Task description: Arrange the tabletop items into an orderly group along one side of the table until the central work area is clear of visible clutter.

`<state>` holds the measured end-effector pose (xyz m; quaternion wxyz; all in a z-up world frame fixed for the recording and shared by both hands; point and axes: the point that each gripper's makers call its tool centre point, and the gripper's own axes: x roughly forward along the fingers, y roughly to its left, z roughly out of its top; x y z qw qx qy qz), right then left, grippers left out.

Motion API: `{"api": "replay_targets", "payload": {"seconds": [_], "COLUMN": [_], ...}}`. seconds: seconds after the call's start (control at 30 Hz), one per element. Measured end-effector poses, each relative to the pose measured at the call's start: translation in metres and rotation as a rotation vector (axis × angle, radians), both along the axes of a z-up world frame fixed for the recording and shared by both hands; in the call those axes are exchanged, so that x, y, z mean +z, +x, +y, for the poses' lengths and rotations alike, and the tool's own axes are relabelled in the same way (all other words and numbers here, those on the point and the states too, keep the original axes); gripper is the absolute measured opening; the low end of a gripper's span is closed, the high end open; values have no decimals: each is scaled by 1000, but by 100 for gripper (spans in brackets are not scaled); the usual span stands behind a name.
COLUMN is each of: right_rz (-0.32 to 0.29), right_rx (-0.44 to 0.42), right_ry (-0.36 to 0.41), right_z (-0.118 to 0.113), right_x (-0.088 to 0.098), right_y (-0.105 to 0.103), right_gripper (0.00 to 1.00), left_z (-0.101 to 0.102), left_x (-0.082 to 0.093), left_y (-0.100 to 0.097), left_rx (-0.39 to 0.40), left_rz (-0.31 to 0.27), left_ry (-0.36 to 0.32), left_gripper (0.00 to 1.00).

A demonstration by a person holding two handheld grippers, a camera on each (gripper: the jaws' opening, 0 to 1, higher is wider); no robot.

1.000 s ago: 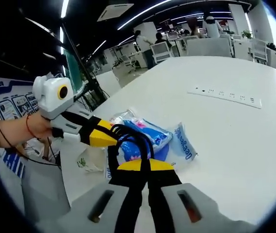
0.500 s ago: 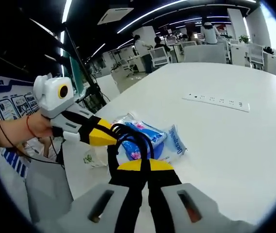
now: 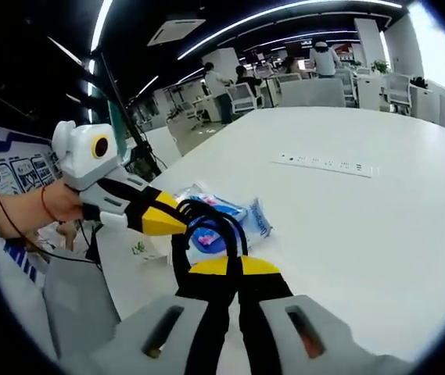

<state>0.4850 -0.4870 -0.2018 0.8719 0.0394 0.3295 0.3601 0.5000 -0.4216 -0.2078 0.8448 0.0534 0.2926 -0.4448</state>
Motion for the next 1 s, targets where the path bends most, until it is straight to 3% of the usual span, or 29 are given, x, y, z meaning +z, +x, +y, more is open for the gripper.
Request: {"api": "replay_targets", "payload": {"seconds": [0.53,1.0], "right_rz": [-1,38], "right_rx": [-102,-172], "right_ry": [-33,-67], "right_z": [-65,-118], "right_x": [6,-7], "right_y": [-16,-26], "right_gripper": [0,0], "left_z": [-66,-120], "left_x": [3,-11], "left_y": [-10,-20], "left_rx": [-96,-155], "left_rz": [14,61], "left_ry": [-16,-34], "left_gripper": [3,3]}}
